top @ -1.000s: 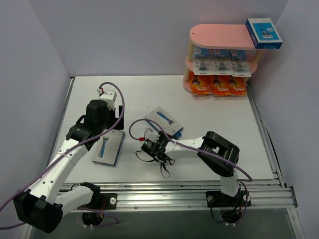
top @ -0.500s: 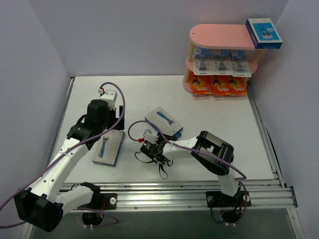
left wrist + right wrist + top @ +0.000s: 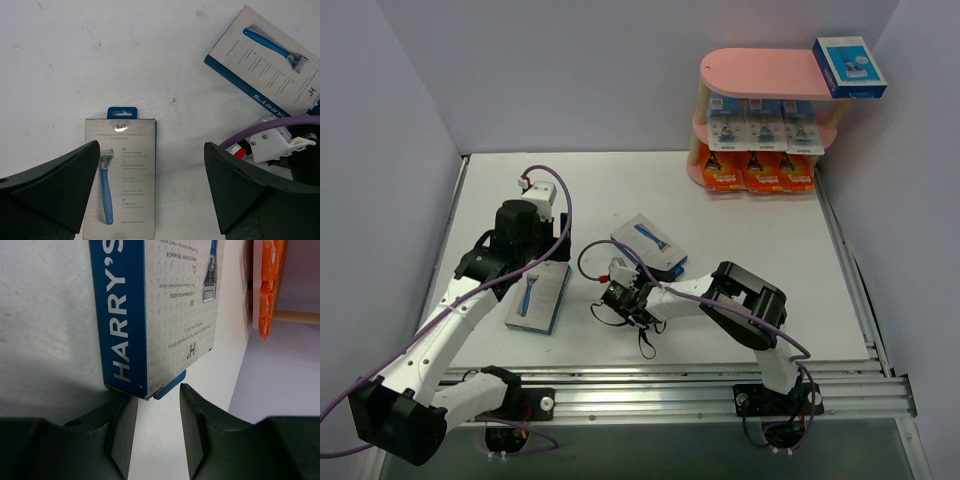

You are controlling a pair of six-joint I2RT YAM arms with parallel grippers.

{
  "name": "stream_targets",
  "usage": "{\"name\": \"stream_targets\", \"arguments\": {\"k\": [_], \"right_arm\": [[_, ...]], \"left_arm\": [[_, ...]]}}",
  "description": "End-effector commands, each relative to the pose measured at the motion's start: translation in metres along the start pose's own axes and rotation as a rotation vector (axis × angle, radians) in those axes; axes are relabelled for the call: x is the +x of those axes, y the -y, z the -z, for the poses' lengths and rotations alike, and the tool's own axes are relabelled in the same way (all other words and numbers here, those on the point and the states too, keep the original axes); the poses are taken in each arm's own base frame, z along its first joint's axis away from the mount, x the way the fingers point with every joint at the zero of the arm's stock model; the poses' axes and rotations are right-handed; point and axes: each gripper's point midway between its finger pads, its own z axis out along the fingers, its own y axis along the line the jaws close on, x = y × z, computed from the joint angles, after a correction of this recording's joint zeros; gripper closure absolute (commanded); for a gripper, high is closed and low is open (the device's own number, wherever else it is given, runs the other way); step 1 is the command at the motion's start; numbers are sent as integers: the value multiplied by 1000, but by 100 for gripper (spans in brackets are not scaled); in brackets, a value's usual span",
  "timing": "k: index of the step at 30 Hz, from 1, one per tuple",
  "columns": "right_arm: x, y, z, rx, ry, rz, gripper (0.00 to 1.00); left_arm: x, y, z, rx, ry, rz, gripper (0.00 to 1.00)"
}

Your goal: Place and organize the shaving razors onto the shelf

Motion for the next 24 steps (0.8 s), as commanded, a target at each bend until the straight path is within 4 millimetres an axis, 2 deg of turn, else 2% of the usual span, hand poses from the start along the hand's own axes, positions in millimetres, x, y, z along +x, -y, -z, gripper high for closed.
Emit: {"name": "stream_targets", "arguments": {"k": [1, 11, 14, 24], "right_arm": [[9, 7, -7, 38, -30, 5, 65], [15, 11, -17, 46, -56, -4, 70], [11, 10, -19, 52, -45, -22, 71], [7, 8, -22, 73, -31, -27, 86]], "left_arm": [[-16, 3, 3, 18, 42, 14, 6], [-17, 6, 3, 32, 43, 17, 6], [-17, 6, 4, 34, 44, 17, 6], [-18, 8, 4, 43, 46, 20, 6]]}}
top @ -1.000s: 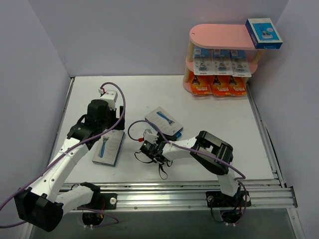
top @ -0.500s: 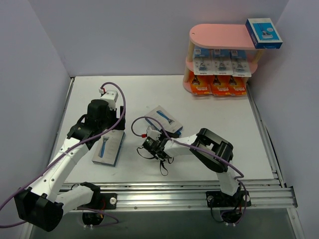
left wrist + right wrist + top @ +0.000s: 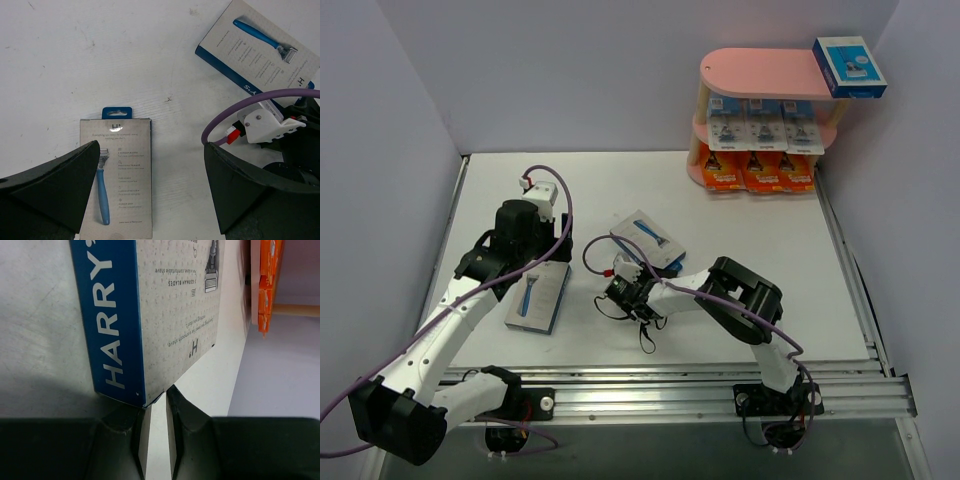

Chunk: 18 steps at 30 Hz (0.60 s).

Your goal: Place and organize the shaving razors onto the shelf

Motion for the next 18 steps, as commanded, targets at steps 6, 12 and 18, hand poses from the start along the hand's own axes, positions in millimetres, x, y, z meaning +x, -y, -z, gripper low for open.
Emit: {"name": "stream_targets", "arguments": {"k": [6, 12, 18], "right_arm": [[-13, 19, 6, 60, 29, -43, 91], [-29, 42, 19, 69, 60, -80, 100], [-48, 64, 36, 36, 95, -141, 100]], "left_arm": [[-17, 6, 1, 28, 39, 20, 6], [-16, 6, 1, 29, 35, 20, 6], [-15, 6, 1, 27, 33, 21, 6]]}}
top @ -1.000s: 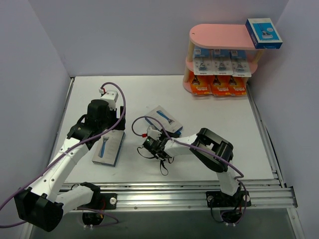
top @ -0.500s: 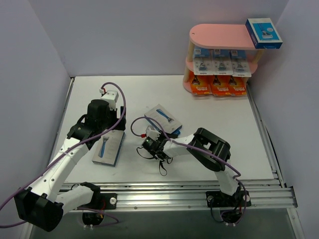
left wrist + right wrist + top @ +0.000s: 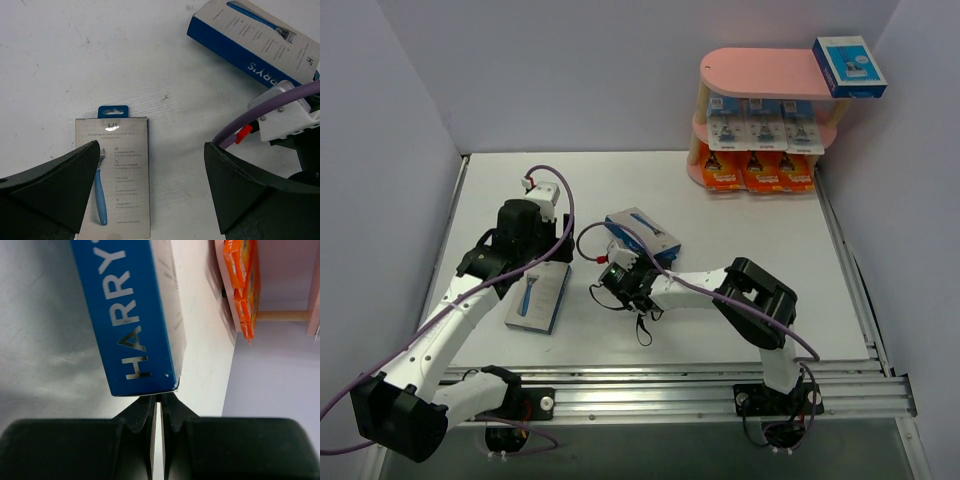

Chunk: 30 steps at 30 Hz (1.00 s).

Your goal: Place and organize the shaving razors onto the shelf

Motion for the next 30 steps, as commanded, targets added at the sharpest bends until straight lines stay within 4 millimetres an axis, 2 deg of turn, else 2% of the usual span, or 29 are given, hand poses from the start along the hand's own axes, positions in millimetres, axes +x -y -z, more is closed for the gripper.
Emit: {"name": "stream_targets", "arguments": {"k": [1, 6, 7, 10, 11, 13, 14, 16, 17, 19, 23, 27, 29, 30], "right_arm": [[-28, 37, 23, -5, 54, -115, 100], [-48, 43, 40, -156, 112, -262, 100], [-57, 41, 48, -235, 138, -329, 100], [-68, 51, 57, -336, 170, -432, 100], [-73, 44, 62, -413, 174, -495, 100], [-76, 49, 65, -485, 179, -552, 100], [-81, 41, 72, -571, 185, -580, 100], [-80, 42, 71, -634, 170, -621, 100], [-82, 35, 77, -715, 166, -646, 100], [-82, 31, 82, -795, 160, -671, 100], [-85, 18, 103, -985, 142, -727, 100], [-81, 15, 114, -1107, 105, -747, 100], [-77, 16, 112, -1142, 93, -768, 100], [-78, 15, 119, -1200, 96, -784, 100]], "left_arm": [[-20, 2, 5, 9, 55, 20, 6], [-22, -1, 8, -8, 67, 22, 6], [-22, -2, 8, -11, 69, 21, 6], [-23, -5, 10, -25, 75, 20, 6], [-23, -6, 11, -31, 78, 21, 6], [-25, -8, 13, -44, 89, 22, 6], [-26, -9, 14, -46, 92, 21, 6], [-28, -11, 18, -56, 108, 22, 6], [-28, -11, 18, -57, 111, 23, 6], [-30, -13, 21, -62, 121, 23, 6], [-31, -14, 23, -67, 128, 23, 6], [-32, -13, 24, -62, 130, 23, 6], [-32, -13, 24, -61, 130, 23, 6], [-32, -13, 24, -61, 130, 21, 6]]}}
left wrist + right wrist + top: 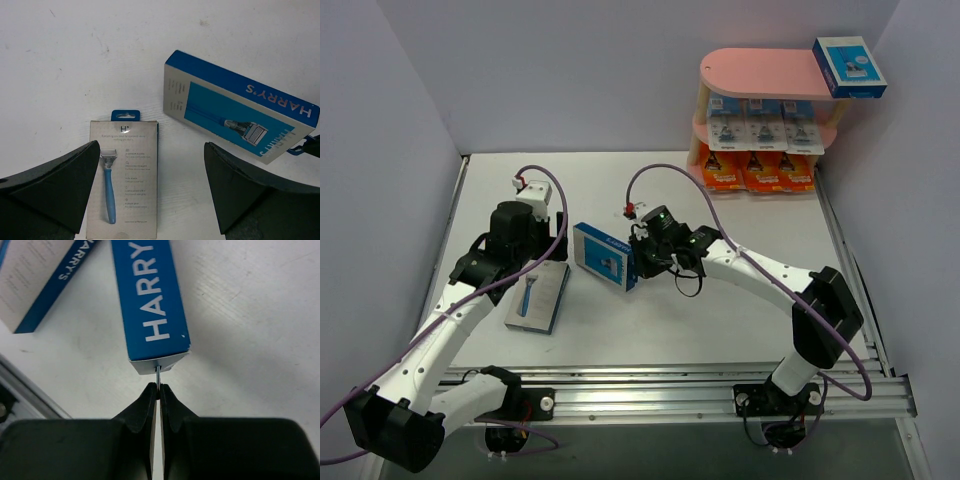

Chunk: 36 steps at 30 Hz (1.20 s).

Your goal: Place and organize the shaving razors onto the shelf

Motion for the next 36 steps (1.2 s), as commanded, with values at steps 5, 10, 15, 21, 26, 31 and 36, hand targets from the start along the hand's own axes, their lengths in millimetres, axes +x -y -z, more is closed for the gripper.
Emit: {"name": "stream_targets", "arguments": {"k": [5, 10, 15, 21, 26, 31, 36], "right_arm": [[5, -5, 19, -210, -1, -167, 100], [9, 24, 13, -105, 17, -272, 65], [-3, 53, 32, 10, 165, -438, 62], [3, 69, 60, 73, 356, -711, 63], [34, 63, 58, 35, 418, -869, 64], [44, 61, 52, 63, 439, -934, 62], [61, 44, 29, 17, 410, -984, 60]], "left_arm": [[-20, 1, 8, 10, 63, 14, 6], [-19, 4, 6, 24, 53, 12, 6], [-17, 6, 4, 33, 41, 11, 6], [-15, 11, 3, 56, 34, 16, 6], [-15, 13, 3, 70, 34, 18, 6], [-15, 16, 3, 84, 32, 20, 6], [-14, 19, 2, 92, 29, 20, 6]]}}
